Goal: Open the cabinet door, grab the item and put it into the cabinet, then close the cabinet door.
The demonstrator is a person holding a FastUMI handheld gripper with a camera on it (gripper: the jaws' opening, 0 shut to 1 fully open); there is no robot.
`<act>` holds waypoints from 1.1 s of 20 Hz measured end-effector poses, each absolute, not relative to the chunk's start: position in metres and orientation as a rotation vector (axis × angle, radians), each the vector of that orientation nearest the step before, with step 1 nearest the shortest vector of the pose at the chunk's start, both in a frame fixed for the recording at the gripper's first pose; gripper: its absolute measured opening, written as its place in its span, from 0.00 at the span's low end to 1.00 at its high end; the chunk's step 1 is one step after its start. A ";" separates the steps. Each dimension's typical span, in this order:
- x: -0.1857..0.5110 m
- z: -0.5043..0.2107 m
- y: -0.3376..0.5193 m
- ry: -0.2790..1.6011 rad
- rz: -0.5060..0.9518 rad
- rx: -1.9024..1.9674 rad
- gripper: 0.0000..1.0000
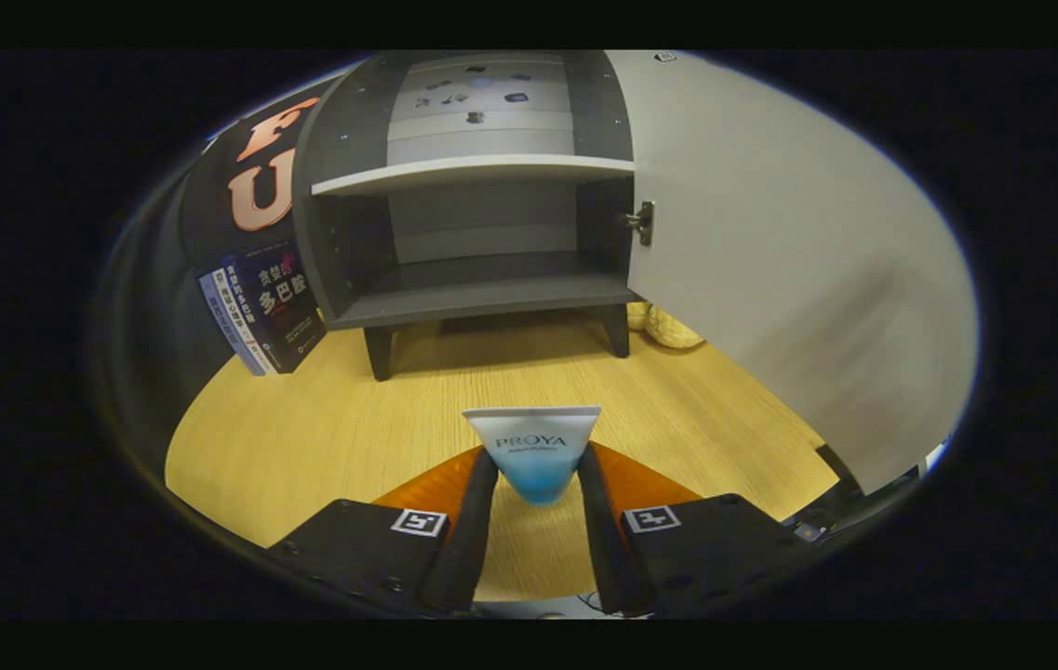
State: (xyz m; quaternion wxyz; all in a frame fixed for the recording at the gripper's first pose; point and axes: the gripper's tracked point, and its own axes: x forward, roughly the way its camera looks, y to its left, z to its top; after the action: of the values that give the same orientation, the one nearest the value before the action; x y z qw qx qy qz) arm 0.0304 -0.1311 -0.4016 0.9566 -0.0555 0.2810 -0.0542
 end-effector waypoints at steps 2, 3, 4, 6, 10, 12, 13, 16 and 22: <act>0.033 -0.371 -0.120 0.554 -0.096 -0.096 0.55; 0.036 -0.356 -0.116 0.550 -0.096 -0.096 0.55; 0.038 -0.340 -0.113 0.549 -0.096 -0.101 0.56; 0.044 -0.307 -0.102 0.544 -0.086 -0.105 0.56; 0.061 -0.237 -0.071 0.507 -0.028 -0.110 0.55; 0.076 -0.204 -0.059 0.479 -0.003 -0.142 0.55; 0.084 -0.187 -0.054 0.466 0.007 -0.160 0.55; 0.113 -0.144 -0.041 0.447 0.026 -0.169 0.55; 0.193 -0.091 -0.026 0.406 0.069 -0.222 0.55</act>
State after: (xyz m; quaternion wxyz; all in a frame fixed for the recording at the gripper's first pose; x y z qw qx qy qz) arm 0.1934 -0.0260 -0.0906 0.9728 -0.1098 0.2010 0.0340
